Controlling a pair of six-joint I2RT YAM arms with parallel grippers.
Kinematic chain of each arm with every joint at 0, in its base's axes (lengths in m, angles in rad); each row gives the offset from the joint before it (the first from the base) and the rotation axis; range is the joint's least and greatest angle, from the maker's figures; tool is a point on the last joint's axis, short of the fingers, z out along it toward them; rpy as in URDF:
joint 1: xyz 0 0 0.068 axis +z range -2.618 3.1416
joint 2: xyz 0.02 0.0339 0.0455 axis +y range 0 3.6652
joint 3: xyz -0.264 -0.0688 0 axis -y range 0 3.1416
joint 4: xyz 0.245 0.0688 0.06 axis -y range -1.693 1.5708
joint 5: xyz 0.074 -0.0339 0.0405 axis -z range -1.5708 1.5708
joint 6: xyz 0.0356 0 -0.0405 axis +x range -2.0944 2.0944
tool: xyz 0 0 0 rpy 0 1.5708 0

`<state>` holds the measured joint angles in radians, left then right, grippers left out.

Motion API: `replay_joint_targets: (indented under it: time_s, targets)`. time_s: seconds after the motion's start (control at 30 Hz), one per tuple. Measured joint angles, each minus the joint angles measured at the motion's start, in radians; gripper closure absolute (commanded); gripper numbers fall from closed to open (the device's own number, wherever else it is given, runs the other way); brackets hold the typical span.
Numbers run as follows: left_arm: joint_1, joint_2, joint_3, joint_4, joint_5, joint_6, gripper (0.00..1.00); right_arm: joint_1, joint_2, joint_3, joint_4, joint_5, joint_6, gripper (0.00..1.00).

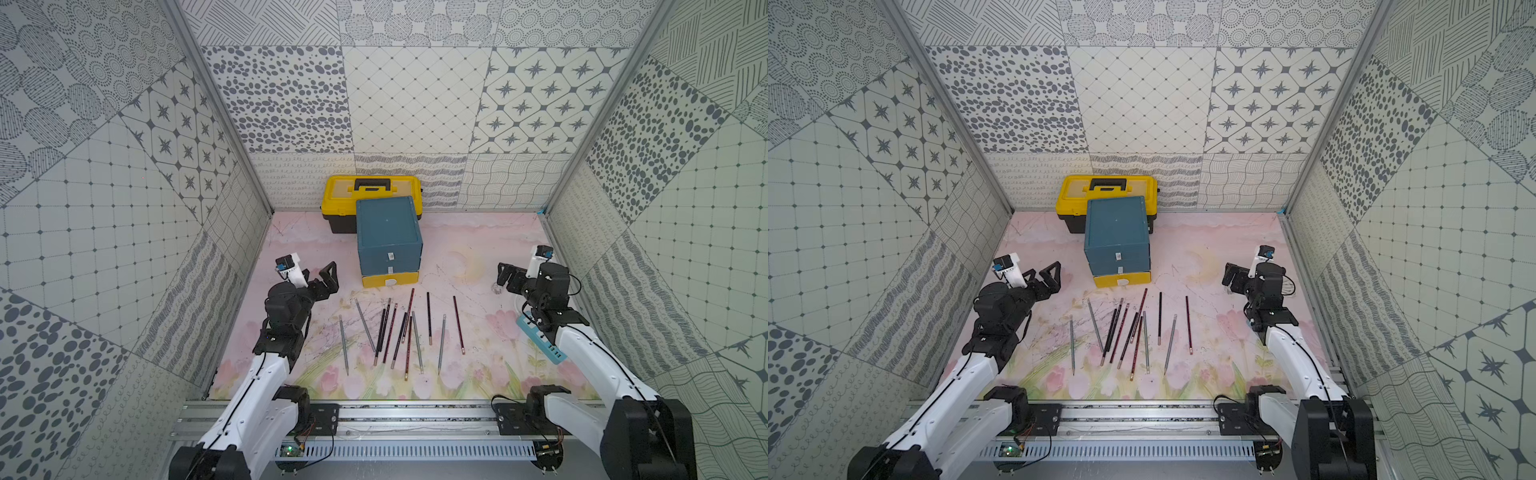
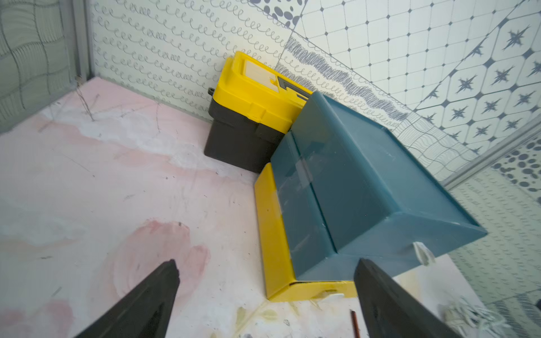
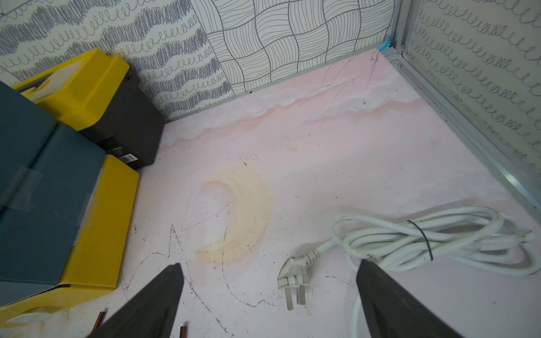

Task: Please place the pencils in the drawer according to their color
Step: Open the drawer in the storage box.

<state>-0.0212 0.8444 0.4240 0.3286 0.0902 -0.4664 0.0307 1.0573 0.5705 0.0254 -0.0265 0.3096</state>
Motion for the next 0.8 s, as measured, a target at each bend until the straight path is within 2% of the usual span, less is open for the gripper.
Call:
replay_joint_targets:
  time_s: [0.23, 0.5, 0.8]
  targets:
    - [-0.077, -0.030, 0.022, -0.120, 0.057, -0.206, 0.01, 0.066, -0.007, 0.038, -0.102, -0.018, 0.043, 0.09]
    - [-0.125, -0.060, 0.031, -0.223, 0.085, -0.361, 0.01, 0.385, 0.002, 0.137, -0.151, 0.018, 0.160, 0.19]
    - [-0.133, 0.002, 0.076, -0.291, 0.085, -0.423, 0.01, 0.718, 0.171, 0.192, 0.031, 0.046, 0.373, 0.34]
